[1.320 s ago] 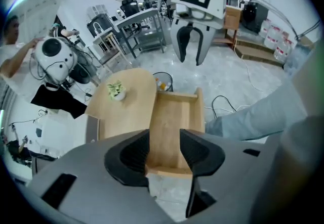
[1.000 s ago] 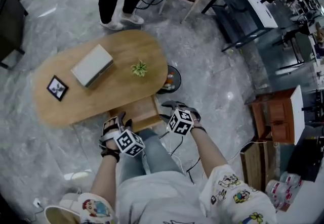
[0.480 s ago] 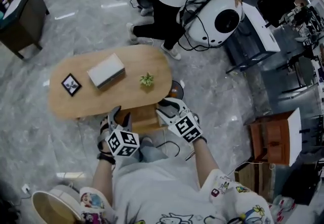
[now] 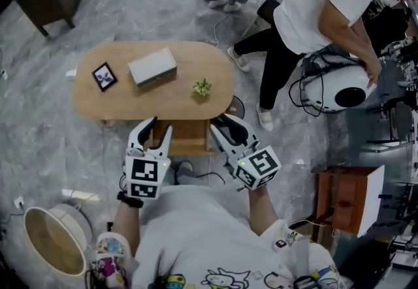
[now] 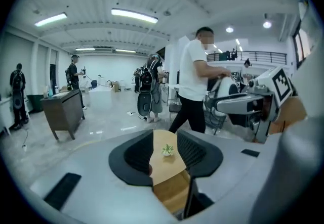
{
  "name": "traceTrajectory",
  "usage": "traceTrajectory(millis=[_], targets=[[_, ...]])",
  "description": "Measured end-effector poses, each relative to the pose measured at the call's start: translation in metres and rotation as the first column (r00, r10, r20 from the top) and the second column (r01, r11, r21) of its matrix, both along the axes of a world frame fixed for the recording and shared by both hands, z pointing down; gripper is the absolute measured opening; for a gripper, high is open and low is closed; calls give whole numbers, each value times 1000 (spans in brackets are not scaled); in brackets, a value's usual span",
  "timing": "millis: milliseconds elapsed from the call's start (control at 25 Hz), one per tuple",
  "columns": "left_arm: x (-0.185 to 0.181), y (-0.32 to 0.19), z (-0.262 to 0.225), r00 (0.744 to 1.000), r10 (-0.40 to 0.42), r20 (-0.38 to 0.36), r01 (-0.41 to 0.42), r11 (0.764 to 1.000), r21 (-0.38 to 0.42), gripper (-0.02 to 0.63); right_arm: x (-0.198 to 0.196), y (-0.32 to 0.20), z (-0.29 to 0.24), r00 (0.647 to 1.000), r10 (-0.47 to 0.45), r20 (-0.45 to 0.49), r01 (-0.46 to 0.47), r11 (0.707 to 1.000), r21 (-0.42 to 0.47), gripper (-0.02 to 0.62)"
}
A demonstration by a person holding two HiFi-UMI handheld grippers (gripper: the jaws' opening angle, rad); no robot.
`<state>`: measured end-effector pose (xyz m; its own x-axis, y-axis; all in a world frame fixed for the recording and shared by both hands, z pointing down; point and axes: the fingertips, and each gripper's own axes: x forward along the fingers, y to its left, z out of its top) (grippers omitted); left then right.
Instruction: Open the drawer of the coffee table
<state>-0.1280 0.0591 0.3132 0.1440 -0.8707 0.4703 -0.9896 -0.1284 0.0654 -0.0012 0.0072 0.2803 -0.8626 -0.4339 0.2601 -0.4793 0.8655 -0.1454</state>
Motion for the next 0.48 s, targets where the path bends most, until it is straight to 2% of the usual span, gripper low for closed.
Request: traceTrajectory(millis=[240, 480], targets=[[-4, 18, -11, 991, -34, -126, 36, 999, 12, 93, 14, 5, -18, 988, 69, 138, -63, 997, -46, 58], [5, 32, -17, 987, -54, -151, 59, 998, 25, 41, 42, 14, -20, 984, 118, 137, -114, 993, -37, 19]])
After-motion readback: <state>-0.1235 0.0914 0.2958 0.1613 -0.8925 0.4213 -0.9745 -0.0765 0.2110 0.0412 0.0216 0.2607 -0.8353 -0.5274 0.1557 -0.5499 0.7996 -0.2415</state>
